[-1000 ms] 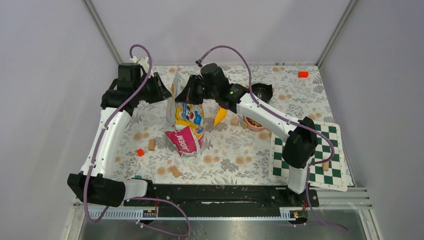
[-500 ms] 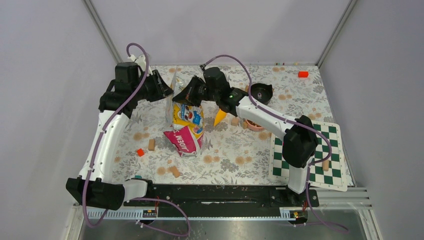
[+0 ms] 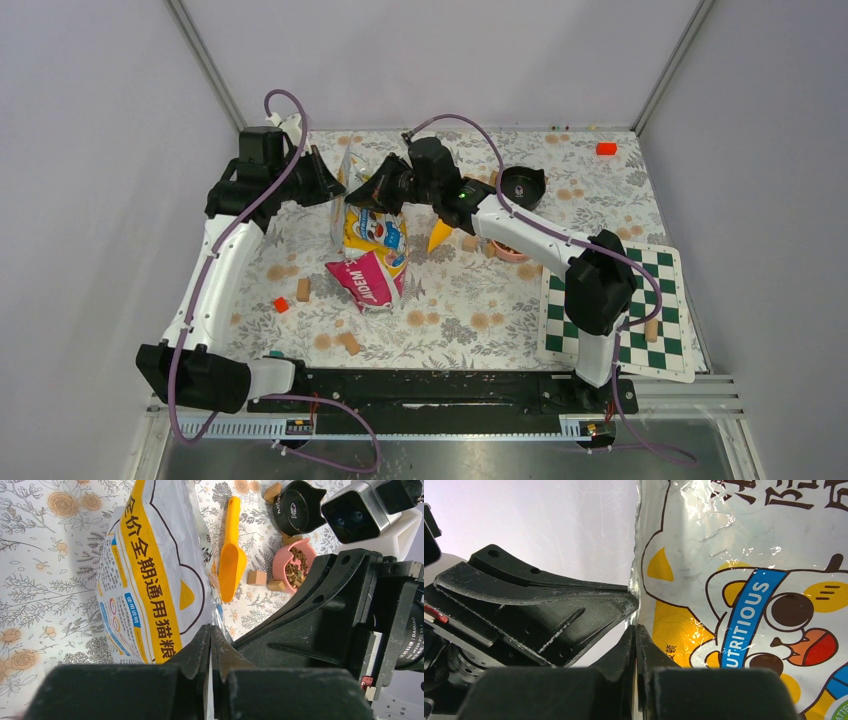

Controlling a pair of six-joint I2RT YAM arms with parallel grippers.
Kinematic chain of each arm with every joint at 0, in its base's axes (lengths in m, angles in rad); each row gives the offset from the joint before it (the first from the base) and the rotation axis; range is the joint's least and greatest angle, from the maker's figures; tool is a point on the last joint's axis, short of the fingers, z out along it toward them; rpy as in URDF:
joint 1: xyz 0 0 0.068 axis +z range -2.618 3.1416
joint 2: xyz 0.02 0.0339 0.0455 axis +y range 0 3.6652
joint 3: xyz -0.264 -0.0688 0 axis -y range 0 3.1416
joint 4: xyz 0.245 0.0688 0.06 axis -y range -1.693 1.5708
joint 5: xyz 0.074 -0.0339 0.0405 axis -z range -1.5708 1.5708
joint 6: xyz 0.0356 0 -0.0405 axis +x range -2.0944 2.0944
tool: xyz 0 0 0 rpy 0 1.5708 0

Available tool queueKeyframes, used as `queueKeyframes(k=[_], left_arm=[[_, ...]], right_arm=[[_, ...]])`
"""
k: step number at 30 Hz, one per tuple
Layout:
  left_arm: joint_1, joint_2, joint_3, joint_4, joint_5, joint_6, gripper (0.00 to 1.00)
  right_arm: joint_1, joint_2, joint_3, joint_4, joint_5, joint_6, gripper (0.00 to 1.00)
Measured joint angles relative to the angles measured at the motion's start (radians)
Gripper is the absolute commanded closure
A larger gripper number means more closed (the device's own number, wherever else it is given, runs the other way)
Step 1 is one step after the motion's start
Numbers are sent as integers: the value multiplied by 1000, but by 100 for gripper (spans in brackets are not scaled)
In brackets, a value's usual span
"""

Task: Serve the pet food

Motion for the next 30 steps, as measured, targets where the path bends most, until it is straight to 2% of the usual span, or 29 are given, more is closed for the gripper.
queueKeyframes(k=[9, 15, 21, 30], left_arm=[[-4, -2, -1, -2, -13, 9, 100], [-27, -16, -5, 1, -51, 13, 100], [-66, -28, -6, 0, -119, 37, 100], [-92, -29, -6, 10, -143, 43, 100]], right_arm=[[0, 0, 2, -10, 3, -40, 100], [8, 0, 63, -109, 40, -157, 100], [40, 0, 135, -231, 138, -314, 100], [90, 15, 267, -417, 322, -507, 100]])
